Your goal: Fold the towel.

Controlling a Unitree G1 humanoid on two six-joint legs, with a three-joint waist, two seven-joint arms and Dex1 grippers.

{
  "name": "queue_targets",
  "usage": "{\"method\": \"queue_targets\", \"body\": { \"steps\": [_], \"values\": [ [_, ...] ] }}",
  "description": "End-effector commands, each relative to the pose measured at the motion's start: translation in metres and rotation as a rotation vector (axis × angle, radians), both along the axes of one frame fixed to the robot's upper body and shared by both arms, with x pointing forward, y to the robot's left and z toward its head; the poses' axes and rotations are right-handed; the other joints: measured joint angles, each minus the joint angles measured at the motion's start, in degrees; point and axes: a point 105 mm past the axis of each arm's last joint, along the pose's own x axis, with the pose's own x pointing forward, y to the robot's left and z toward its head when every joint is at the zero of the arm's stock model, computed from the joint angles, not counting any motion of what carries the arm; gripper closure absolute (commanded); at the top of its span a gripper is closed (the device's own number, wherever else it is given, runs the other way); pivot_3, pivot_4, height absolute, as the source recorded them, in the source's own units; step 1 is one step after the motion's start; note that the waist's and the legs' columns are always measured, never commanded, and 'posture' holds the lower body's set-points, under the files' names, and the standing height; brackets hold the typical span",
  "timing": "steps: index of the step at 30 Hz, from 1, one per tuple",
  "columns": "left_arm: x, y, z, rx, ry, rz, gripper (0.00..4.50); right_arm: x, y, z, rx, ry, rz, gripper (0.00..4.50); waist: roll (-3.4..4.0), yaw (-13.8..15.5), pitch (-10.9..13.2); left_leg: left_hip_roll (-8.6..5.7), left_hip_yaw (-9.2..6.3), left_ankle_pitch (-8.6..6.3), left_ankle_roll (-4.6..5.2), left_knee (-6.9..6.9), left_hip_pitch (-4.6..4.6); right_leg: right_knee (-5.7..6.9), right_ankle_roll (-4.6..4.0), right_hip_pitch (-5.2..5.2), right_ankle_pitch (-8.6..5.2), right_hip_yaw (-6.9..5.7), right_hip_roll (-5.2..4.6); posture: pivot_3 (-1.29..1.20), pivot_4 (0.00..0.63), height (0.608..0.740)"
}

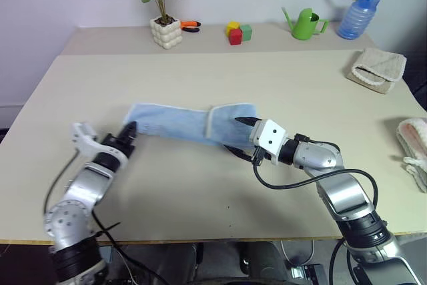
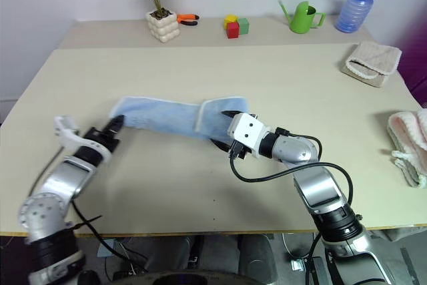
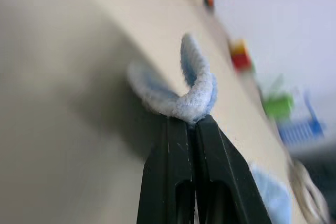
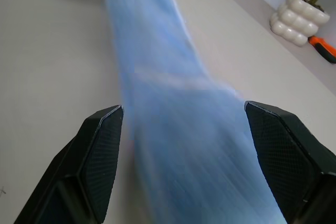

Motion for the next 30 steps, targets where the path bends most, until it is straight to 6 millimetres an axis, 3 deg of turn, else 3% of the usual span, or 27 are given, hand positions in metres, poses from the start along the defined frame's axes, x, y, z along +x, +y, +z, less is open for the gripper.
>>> {"method": "queue_targets", "body": {
  "steps": [1, 5, 9, 12, 16, 20, 27, 30],
  "values": [
    [0.005, 0.002, 0.034, 0.117, -0.119, -0.020, 4.44, 0.005, -0.004, 0.015, 0.043, -0.040, -0.021, 0.72, -0.06, 0.13, 0.02, -0.02, -0.01, -0.01, 0.01, 0.00, 0.00, -0.01, 0.00, 0.02, 0.00, -0.01, -0.02, 0.00, 0.150, 0.732],
    [0.008, -0.025, 0.055, 0.304, -0.204, -0.173, 4.44, 0.015, -0.018, 0.014, 0.029, -0.043, -0.075, 0.72, -0.06, -0.17, 0.01, -0.03, -0.01, 0.01, -0.01, 0.00, 0.00, -0.02, 0.01, 0.02, 0.01, -0.01, -0.01, 0.00, 0.150, 0.732],
    [0.004, -0.082, 0.068, 0.515, -0.314, -0.448, 4.44, 0.023, -0.031, 0.015, 0.030, -0.047, -0.119, 0.72, -0.06, -0.22, 0.02, -0.02, 0.00, 0.01, -0.01, -0.02, -0.01, -0.02, 0.01, 0.00, 0.00, 0.00, 0.00, 0.00, 0.150, 0.732],
    [-0.006, -0.125, 0.067, 0.630, -0.379, -0.669, 4.44, 0.025, -0.035, 0.015, 0.034, -0.048, -0.139, 0.72, -0.06, -0.28, 0.02, -0.02, 0.02, 0.01, -0.01, -0.03, -0.01, -0.03, 0.01, 0.00, 0.00, 0.00, 0.00, 0.00, 0.150, 0.732],
    [-0.014, -0.169, 0.049, 0.784, -0.409, -0.906, 4.44, 0.028, -0.038, 0.014, 0.041, -0.046, -0.160, 0.72, -0.04, -0.36, 0.03, -0.01, 0.03, 0.01, 0.00, -0.06, 0.00, -0.03, 0.01, 0.00, 0.00, 0.01, 0.02, 0.00, 0.150, 0.732],
    [-0.005, -0.187, 0.027, 0.902, -0.378, -0.979, 4.44, 0.027, -0.041, 0.013, 0.046, -0.049, -0.178, 0.72, -0.04, -0.35, 0.03, 0.00, 0.03, -0.01, 0.03, -0.06, 0.00, -0.03, 0.01, -0.01, 0.00, 0.01, 0.04, 0.00, 0.150, 0.732],
    [0.001, -0.196, 0.019, 0.915, -0.362, -1.005, 4.44, 0.025, -0.047, 0.009, 0.048, -0.049, -0.212, 0.72, -0.05, -0.30, 0.05, 0.01, 0.01, -0.01, 0.03, -0.06, -0.03, -0.06, 0.02, -0.02, 0.00, 0.01, 0.05, 0.00, 0.150, 0.732],
    [-0.005, -0.199, 0.022, 0.881, -0.381, -1.038, 3.69, 0.026, -0.048, 0.009, 0.049, -0.051, -0.217, 0.72, -0.05, -0.29, 0.05, 0.00, 0.01, -0.01, 0.03, -0.05, -0.04, -0.07, 0.02, -0.02, 0.01, 0.01, 0.02, 0.00, 0.150, 0.732]
  ]
}}
